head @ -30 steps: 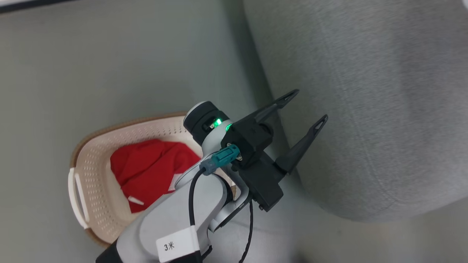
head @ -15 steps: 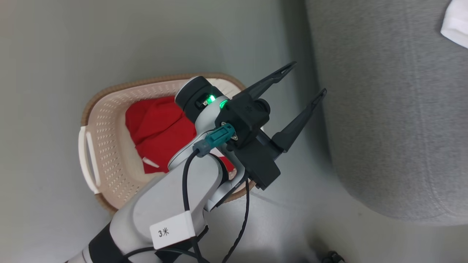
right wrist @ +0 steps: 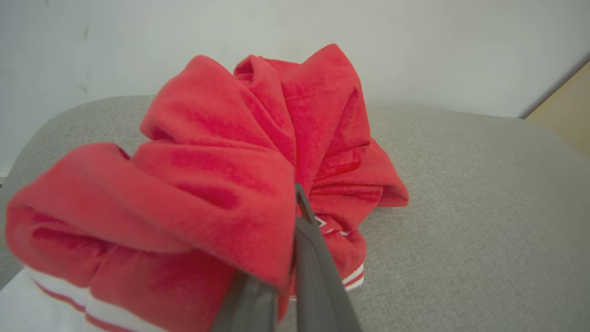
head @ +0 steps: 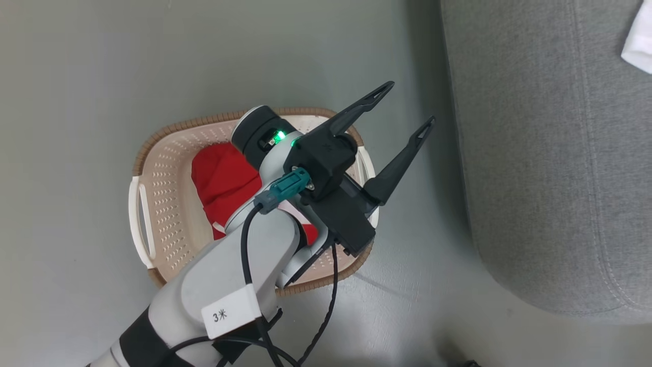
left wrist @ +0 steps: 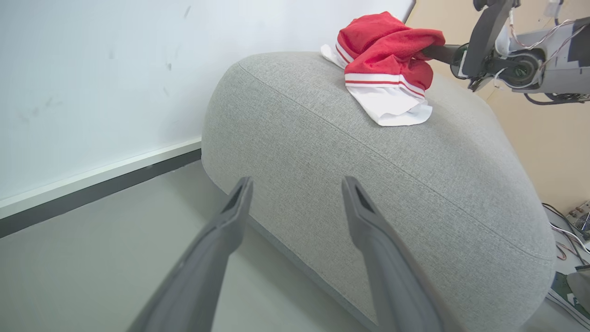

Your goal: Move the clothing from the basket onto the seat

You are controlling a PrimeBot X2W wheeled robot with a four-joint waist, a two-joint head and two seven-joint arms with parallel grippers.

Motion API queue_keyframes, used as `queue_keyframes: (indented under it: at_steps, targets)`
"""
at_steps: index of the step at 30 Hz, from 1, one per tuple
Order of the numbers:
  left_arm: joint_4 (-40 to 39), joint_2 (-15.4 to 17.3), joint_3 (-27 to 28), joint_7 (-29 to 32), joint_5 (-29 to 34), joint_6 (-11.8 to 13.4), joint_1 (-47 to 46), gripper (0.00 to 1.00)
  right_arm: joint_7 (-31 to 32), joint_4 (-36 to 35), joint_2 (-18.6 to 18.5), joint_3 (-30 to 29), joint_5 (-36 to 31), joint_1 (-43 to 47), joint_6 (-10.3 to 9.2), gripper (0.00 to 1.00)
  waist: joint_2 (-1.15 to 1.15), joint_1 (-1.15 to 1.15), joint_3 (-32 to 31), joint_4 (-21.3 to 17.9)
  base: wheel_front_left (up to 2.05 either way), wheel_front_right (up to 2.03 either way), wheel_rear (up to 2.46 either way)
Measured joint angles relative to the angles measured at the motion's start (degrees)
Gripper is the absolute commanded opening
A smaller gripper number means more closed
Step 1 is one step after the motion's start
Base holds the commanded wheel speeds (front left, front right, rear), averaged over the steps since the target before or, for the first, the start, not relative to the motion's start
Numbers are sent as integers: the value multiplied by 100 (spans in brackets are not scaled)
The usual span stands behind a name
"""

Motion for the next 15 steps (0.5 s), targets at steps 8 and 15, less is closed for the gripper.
queue_keyframes:
  at_steps: [8, 15]
  targets:
    - [307, 10, 48, -259, -55, -52, 38, 100, 11, 261, 164, 420, -29, 3, 0, 100, 0, 0, -351, -48, 0, 0, 0]
    - [521, 166, 209, -447, -142, -53, 254, 100, -149, 236, 283, 695, -15, 396, 0, 100, -1, 0, -816, -114, 0, 0, 0]
